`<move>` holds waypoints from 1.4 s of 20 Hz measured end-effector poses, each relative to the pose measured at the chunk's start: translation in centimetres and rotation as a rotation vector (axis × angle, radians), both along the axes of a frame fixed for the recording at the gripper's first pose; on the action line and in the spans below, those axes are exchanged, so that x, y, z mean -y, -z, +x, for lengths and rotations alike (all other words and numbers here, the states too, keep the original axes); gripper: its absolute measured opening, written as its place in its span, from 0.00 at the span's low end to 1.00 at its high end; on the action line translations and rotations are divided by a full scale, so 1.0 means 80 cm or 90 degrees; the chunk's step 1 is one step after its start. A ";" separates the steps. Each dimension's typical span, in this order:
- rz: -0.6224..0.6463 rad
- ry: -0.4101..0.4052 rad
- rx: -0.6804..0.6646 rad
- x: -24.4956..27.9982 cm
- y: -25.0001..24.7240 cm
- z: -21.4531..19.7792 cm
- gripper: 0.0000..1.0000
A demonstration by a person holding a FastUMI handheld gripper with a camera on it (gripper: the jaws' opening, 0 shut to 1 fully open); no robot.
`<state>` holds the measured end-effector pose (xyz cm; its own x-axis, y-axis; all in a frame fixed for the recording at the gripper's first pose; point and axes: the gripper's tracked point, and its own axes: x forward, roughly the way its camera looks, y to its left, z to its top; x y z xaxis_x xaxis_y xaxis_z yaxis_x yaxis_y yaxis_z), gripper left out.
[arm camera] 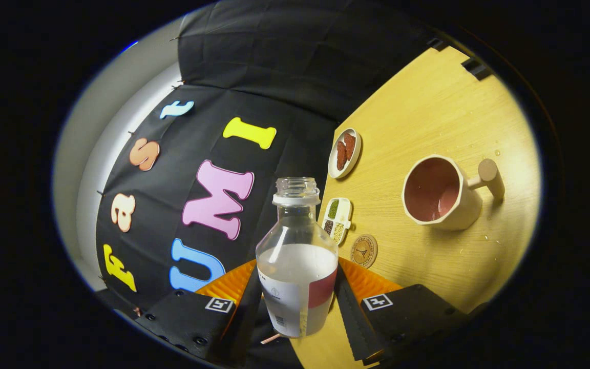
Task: Take the bottle from table, then pour the juice into the cup, finally place the bottle on the coaster
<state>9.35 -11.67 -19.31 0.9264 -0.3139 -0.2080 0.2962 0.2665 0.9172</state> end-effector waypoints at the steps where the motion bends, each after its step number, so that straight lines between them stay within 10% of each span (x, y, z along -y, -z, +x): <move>1: -0.027 -0.005 -0.004 -0.005 0.003 0.002 0.76; 20: -0.735 -0.094 -0.109 -0.018 -0.016 0.151 0.76; 28: -0.835 -0.111 -0.138 -0.012 0.038 0.217 0.76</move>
